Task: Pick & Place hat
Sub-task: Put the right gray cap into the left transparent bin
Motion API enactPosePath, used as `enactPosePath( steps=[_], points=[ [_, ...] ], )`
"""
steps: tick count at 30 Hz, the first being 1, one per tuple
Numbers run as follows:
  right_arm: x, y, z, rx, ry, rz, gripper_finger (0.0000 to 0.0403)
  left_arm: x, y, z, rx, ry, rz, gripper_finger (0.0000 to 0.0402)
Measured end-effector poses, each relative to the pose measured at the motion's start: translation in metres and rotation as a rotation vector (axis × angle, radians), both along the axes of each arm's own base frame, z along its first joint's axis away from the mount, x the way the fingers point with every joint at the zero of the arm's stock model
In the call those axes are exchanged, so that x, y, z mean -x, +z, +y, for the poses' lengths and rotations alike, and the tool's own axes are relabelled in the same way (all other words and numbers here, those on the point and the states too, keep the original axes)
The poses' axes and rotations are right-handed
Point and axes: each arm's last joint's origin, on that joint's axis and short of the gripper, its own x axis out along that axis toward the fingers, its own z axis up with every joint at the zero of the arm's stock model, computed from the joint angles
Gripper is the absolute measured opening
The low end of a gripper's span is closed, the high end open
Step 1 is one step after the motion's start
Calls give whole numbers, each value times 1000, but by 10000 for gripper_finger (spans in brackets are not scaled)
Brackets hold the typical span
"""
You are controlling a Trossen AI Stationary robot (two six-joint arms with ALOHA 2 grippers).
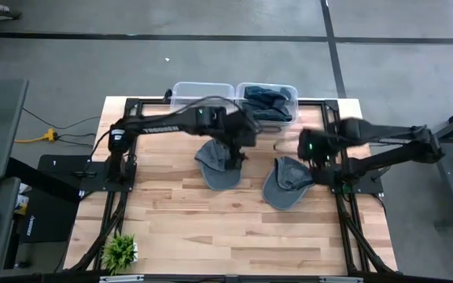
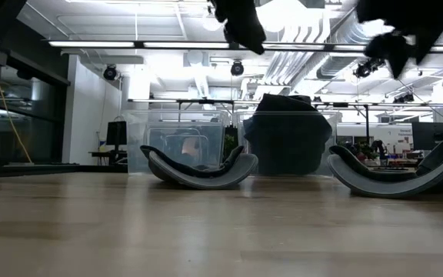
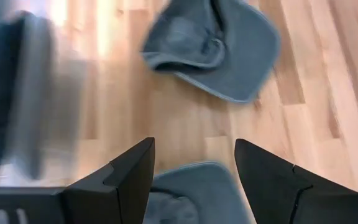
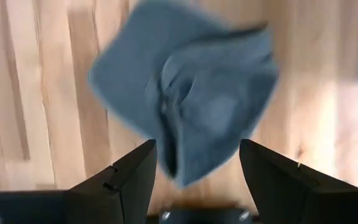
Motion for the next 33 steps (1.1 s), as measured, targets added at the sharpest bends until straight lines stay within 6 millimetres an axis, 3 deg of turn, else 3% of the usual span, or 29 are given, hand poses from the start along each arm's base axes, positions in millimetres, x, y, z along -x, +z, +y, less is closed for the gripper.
enactPosePath(
  steps=[6, 11, 25, 33],
  points=[
    [24, -40, 24, 76, -73, 98, 224, -14, -59, -25, 106, -37, 27, 218],
    [36, -63, 33, 58, -103, 124, 224, -21, -84, -31, 171, 0, -44, 218],
    [39, -85, 43, 38, -55, 85, 225, -28, -97, -31, 224, 72, -152, 218],
    [35, -87, 45, -3, -139, 73, 225, -29, -97, -31, 225, 79, -166, 218]
  ],
)
